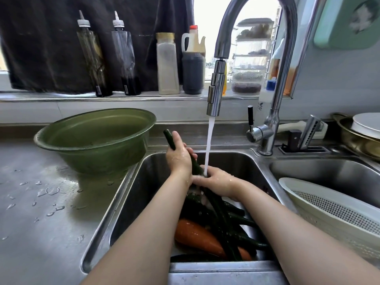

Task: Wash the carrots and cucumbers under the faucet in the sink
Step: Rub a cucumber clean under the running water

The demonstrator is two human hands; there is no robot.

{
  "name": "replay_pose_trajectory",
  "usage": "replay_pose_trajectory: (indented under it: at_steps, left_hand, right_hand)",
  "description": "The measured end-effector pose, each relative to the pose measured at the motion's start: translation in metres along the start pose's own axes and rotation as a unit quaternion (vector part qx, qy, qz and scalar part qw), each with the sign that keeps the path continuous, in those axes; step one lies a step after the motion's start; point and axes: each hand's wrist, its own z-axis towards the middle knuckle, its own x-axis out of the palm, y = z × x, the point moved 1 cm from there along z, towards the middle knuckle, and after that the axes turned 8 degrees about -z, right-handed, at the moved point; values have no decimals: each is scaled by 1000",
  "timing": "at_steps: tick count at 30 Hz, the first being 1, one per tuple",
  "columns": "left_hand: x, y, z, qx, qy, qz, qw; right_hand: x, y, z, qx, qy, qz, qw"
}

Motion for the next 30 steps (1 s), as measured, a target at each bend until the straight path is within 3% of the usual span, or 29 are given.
replay_pose_trajectory:
  at_steps: [3, 5, 11, 15, 19, 21, 26, 30]
  left_hand:
    - [0, 1, 6, -39, 84, 36, 995]
    - [-1, 5, 10, -73, 130, 96, 984]
    - [-15, 9, 20, -82, 172, 127, 974]
    - [-16, 4, 25, -21, 128, 19, 991]
    - [-19, 6, 29, 21, 79, 19, 996]
    - [-19, 7, 30, 2, 82, 27, 996]
    - [-13, 11, 22, -96, 158, 48, 982]
    - [-17, 8, 27, -74, 148, 54, 985]
  right_hand:
    - [-5, -5, 2, 6, -43, -8, 999]
    - [-9, -5, 3, 21, -37, 51, 998]
    - [-13, -6, 4, 13, -8, 97, 995]
    - [-11, 6, 0, 15, -51, 142, 988]
    - [-7, 5, -3, 95, -33, 17, 995]
    - [-4, 4, -1, 104, -21, 80, 991]
    - [-4, 12, 3, 18, 7, 272, 962]
    - [-7, 15, 0, 36, 31, 360, 932]
